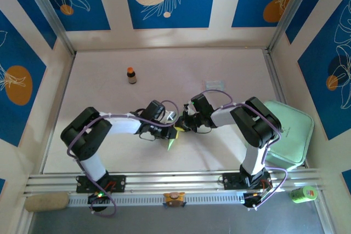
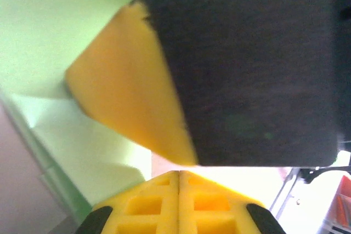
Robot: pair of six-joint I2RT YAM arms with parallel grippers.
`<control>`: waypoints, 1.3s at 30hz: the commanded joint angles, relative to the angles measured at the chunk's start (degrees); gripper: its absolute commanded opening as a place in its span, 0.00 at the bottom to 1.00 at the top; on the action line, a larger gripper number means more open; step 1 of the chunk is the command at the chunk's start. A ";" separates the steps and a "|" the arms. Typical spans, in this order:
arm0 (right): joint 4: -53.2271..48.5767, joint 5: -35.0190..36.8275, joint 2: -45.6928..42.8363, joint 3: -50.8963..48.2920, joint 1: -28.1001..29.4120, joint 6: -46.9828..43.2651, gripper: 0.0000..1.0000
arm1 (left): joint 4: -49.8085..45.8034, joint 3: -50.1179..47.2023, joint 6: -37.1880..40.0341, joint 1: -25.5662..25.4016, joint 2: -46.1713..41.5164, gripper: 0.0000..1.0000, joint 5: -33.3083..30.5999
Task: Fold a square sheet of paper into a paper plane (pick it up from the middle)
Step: Fold the wing for the fifth time at the center of the table.
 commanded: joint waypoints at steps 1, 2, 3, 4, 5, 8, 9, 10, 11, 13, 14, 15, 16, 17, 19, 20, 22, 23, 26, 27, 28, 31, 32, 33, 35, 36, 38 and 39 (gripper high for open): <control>-6.61 6.40 2.34 -2.47 0.51 0.80 0.10 | -1.23 -1.94 1.67 -0.04 0.78 0.00 -2.93; -6.59 6.40 2.25 -2.51 0.50 0.85 0.10 | -0.42 -2.69 1.19 -0.13 0.58 0.00 -2.93; -6.60 6.40 2.15 -2.53 0.50 0.73 0.10 | 0.00 -3.29 0.91 -0.13 0.43 0.00 -2.81; -6.65 6.32 2.10 -2.56 0.50 0.73 0.10 | 0.47 -3.88 0.65 -0.12 0.39 0.00 -2.65; -6.78 6.38 1.97 -2.52 0.50 0.66 0.10 | 1.11 -4.58 0.27 -0.12 0.41 0.00 -2.32; -6.93 6.40 1.68 -2.52 0.42 0.51 0.10 | 2.72 -6.51 -0.74 -0.12 0.17 0.00 -1.76; -7.10 6.49 1.51 -2.52 0.41 0.44 0.10 | 2.83 -7.13 -0.97 -0.12 -0.08 0.00 -2.04; -7.18 6.49 1.33 -2.46 0.41 0.44 0.10 | 2.84 -7.83 -1.22 -0.11 -0.38 0.00 -2.31; -7.16 6.34 1.13 -2.43 0.33 0.32 0.11 | 3.00 -8.38 -1.44 -0.08 -0.77 0.00 -2.45; -6.99 5.94 0.19 -2.27 0.23 -0.33 0.11 | 3.60 -9.54 -1.92 -0.12 -1.44 0.00 -1.94; -7.29 6.01 -0.70 -2.23 0.08 -0.70 0.11 | 4.12 -10.08 -2.11 -0.13 -1.80 0.00 -1.65; -7.58 6.13 -1.78 -2.08 -0.01 -1.16 0.12 | 4.39 -10.34 -2.11 -0.08 -1.96 0.00 -1.31; -7.92 6.58 -3.08 -2.10 -0.03 -1.61 0.13 | 4.77 -10.55 -1.88 -0.11 -2.12 0.00 -0.47; -8.40 7.04 -4.66 -2.09 -0.12 -2.08 0.13 | 5.43 -10.70 -1.76 -0.12 -2.03 0.00 0.56; -8.90 7.50 -7.15 -2.21 -0.12 -3.25 0.14 | 6.41 -10.72 -1.80 -0.05 -1.71 0.00 1.83; -9.08 7.90 -8.36 -2.32 0.04 -3.62 0.14 | 6.76 -10.70 -1.83 -0.05 -1.52 0.00 2.23; -9.43 8.62 -9.84 -2.59 0.51 -3.82 0.14 | 7.35 -10.72 -1.99 -0.04 -1.25 0.00 2.64; -9.43 9.07 -10.26 -2.66 1.01 -3.67 0.14 | 7.64 -10.73 -2.19 -0.11 -1.12 0.00 2.77; -9.48 11.73 -10.93 -2.22 3.22 -2.94 0.14 | 8.27 -10.80 -2.49 -0.09 -0.82 0.00 2.99; -9.35 12.25 -10.74 -1.88 3.99 -2.81 0.13 | 8.37 -10.77 -2.53 -0.13 -0.65 0.00 3.00; -9.59 12.87 -10.23 -1.21 4.76 -2.57 0.13 | 8.51 -10.88 -2.67 -0.08 -0.66 0.00 2.95; -10.54 14.10 -8.01 1.15 6.82 -2.35 0.13 | 8.90 -10.95 -3.00 -0.10 -0.39 0.00 2.83; -11.76 15.01 -7.14 2.02 7.36 -2.07 0.13 | 8.81 -10.99 -3.06 -0.07 -0.37 0.00 2.74; -12.68 16.00 -6.50 2.34 7.73 -1.88 0.12 | 8.90 -10.92 -3.17 -0.06 -0.28 0.00 2.60; -14.17 18.02 -5.59 2.21 7.96 -0.84 0.11 | 9.24 -11.09 -3.45 -0.12 -0.28 0.00 2.51; -14.02 18.39 -5.42 1.78 7.92 -0.71 0.11 | 9.34 -11.14 -3.57 -0.09 -0.28 0.00 2.50; -14.65 19.60 -5.39 1.20 7.56 -0.20 0.11 | 9.60 -11.40 -3.74 -0.12 -0.18 0.00 2.53; -15.38 20.28 -5.33 0.98 7.22 0.00 0.11 | 9.67 -11.40 -3.80 -0.05 -0.19 0.00 2.47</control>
